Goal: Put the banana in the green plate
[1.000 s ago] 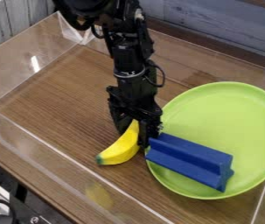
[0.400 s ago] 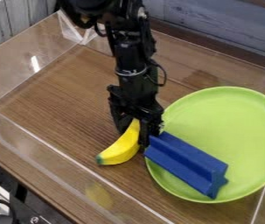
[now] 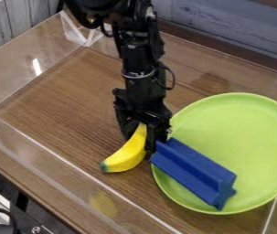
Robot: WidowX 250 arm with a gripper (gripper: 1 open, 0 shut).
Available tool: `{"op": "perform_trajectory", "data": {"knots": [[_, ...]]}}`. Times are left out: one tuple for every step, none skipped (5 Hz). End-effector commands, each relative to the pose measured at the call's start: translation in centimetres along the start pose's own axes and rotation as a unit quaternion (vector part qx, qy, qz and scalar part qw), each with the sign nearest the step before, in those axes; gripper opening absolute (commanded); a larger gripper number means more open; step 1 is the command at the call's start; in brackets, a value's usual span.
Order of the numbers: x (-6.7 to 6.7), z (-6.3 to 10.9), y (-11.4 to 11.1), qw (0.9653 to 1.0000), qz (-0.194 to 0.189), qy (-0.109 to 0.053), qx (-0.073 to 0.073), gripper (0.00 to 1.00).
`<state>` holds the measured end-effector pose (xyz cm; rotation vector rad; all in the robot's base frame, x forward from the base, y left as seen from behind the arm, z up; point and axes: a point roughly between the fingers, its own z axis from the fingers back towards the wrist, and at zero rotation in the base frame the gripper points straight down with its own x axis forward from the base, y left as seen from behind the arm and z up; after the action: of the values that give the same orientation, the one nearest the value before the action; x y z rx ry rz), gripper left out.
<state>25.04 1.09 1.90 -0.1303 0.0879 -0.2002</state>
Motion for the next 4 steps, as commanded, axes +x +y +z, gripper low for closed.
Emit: {"op": "perform_trajectory", "data": {"knots": [[0.05, 0.04, 0.10, 1.0000, -0.003, 0.004, 0.006, 1.00], [0.08, 0.02, 0.12, 1.0000, -0.001, 0.007, 0.006, 1.00], [0.12, 0.01, 0.14, 0.9999, 0.001, 0.010, 0.007, 1.00], [0.17, 0.04, 0.14, 0.9999, 0.003, 0.012, 0.008, 0.00]]}}
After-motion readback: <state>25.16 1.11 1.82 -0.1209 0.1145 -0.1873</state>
